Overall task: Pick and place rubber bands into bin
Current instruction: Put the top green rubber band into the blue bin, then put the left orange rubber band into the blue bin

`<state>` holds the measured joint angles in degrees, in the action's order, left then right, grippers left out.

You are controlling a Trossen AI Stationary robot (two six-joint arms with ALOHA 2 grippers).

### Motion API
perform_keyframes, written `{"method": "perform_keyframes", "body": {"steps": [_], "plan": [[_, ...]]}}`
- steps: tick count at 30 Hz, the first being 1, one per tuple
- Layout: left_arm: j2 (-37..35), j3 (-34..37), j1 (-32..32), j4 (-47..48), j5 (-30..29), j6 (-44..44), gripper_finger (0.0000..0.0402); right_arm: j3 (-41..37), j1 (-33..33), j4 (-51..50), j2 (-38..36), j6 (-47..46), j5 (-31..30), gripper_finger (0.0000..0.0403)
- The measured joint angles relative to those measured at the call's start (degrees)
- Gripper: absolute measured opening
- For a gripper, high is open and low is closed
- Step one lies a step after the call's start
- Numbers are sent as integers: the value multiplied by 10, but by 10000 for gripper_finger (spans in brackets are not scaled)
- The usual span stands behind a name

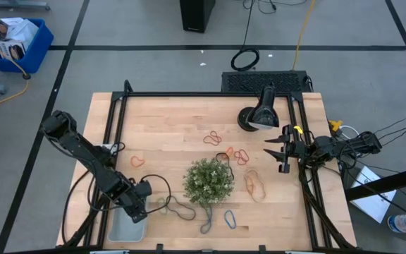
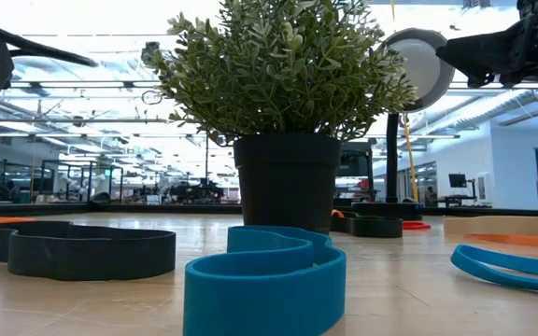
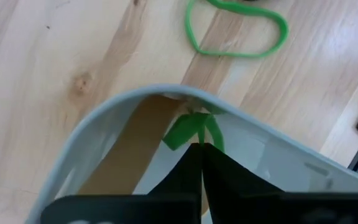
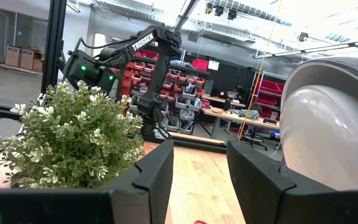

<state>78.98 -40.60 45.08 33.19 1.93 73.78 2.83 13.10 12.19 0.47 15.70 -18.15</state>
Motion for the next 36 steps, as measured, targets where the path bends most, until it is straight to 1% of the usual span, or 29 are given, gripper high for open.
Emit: {"method": "perform_keyframes", "body": {"steps": [4,7,10,13,16,18,25,36], "plan": [[0,0,-1,0,68,7,5,0,0,0,0,0,0,144],[0,0,-1,0,94,24,18,0,0,0,0,0,0,146],[-5,0,-1,0,93,22,35,0,0,0,0,0,0,145],[-15,0,-1,1,76,26,44,0,0,0,0,0,0,144],[-22,0,-1,1,62,37,45,0,0,0,0,0,0,145],[-22,0,-2,1,60,27,46,0,0,0,0,0,0,146],[-22,0,-4,2,55,30,46,0,0,0,0,0,0,145],[-22,-1,-4,31,55,48,47,0,0,0,0,0,0,145]]}}
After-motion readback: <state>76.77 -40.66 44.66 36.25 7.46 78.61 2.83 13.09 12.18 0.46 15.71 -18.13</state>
